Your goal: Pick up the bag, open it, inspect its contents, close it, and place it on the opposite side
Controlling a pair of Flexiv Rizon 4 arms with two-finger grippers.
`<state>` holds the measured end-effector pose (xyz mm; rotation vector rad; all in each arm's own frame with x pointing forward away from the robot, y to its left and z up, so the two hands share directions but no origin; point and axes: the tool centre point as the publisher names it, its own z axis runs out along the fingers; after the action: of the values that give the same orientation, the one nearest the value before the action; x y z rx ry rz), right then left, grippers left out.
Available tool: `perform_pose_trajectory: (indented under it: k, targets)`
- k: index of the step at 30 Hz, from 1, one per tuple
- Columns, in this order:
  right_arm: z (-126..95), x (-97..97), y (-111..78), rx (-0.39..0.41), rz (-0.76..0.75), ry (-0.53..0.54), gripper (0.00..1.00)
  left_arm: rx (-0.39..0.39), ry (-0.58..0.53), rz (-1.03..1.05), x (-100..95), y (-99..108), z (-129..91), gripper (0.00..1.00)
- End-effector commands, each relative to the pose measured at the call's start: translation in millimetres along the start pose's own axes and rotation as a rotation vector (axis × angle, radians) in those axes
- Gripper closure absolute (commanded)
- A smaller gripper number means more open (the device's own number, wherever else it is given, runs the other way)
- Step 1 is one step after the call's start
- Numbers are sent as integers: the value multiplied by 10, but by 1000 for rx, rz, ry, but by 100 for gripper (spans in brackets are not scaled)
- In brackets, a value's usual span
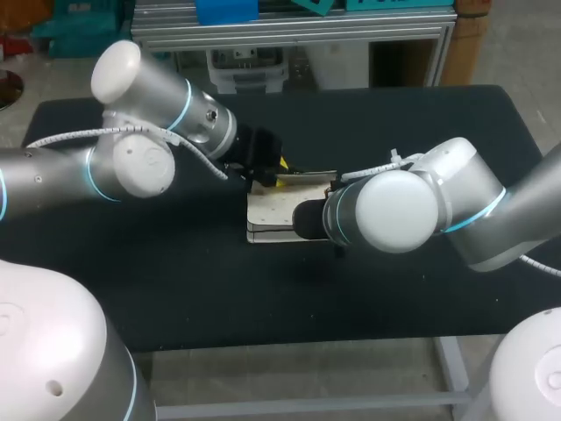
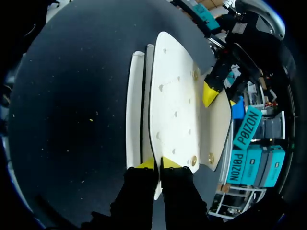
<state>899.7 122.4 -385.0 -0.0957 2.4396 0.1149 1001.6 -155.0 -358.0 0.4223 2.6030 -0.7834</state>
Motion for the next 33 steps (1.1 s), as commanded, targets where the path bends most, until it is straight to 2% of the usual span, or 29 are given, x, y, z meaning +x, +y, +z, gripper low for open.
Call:
perform_pose_trajectory:
  k: [1, 3, 4, 6, 7, 19, 24, 25, 26, 27, 28, 33]
  targets:
    - [24, 33, -7, -4, 1, -7, 100, -4, -3, -5, 6, 34, 40, 66]
    - [24, 33, -7, -4, 1, -7, 100, -15, 0, -9, 1, 47, 54, 67]
    - [24, 33, -7, -4, 1, -7, 100, -16, 1, -11, -3, 52, 58, 73]
    - [24, 33, -7, -4, 1, -7, 100, -20, 3, -16, -3, 58, 63, 87]
    - [24, 33, -7, -4, 1, -7, 100, -22, 3, -19, -2, 60, 63, 100]
    - [24, 33, -7, -4, 1, -7, 100, -55, 58, -103, -61, 54, -1, 100]
    - [-24, 5, -1, -7, -1, 3, 100, -42, 69, -135, -60, 22, -65, 100]
    - [-40, -5, 0, -11, 1, 7, 94, -42, 69, -135, -59, 12, -79, 100]
    - [-64, -17, 2, -16, 4, 8, 70, -42, 67, -135, -59, 2, -90, 100]
    - [-77, -24, 3, -16, 4, 9, 16, -39, 65, -137, -62, -8, -103, 100]
    - [-99, -35, 6, -17, 5, 14, 0, -37, 63, -140, -68, -16, -115, 100]
    - [-320, -99, 18, -54, 18, 20, 0, -33, 20, -174, -120, -40, -198, 100]
